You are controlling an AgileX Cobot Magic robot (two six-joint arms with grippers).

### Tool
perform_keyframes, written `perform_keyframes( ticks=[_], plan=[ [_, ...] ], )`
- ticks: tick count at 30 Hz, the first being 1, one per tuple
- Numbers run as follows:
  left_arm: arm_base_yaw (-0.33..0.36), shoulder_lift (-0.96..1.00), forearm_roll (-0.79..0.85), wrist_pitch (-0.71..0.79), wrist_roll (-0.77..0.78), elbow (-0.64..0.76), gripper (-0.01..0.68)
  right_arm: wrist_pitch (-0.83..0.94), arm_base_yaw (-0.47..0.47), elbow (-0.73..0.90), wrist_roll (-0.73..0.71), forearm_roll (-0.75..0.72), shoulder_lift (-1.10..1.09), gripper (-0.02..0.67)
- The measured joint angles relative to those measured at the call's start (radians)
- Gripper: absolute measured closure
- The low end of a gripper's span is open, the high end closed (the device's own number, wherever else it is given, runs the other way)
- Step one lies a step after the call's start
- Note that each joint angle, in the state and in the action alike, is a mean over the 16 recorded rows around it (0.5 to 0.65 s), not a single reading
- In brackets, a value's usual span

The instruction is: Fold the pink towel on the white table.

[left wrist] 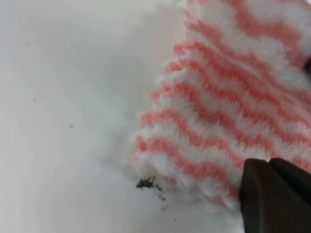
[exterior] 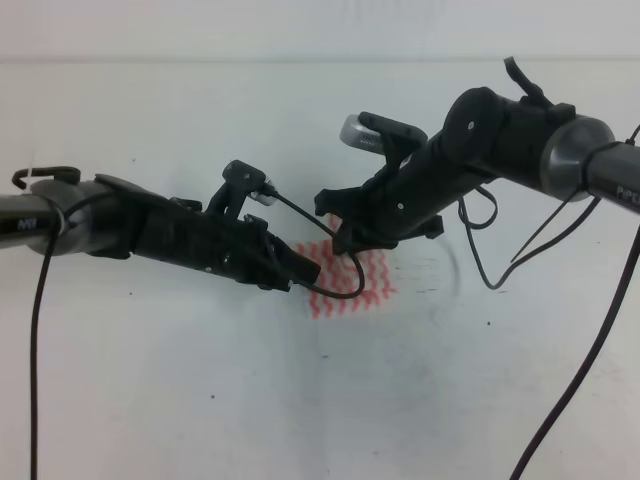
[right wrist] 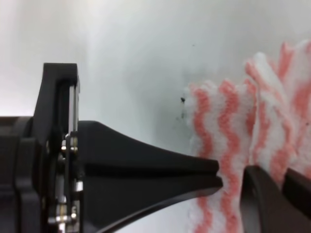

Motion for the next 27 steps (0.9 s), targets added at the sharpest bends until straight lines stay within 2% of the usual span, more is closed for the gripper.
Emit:
perform_keyframes(
  ticks=[27],
  plan=[
    [0.0,-0.001,-0.002,0.001,0.0,0.0,0.677,-0.013,0.007,0.0,0.0,0.02,0.03,0.66]
  ],
)
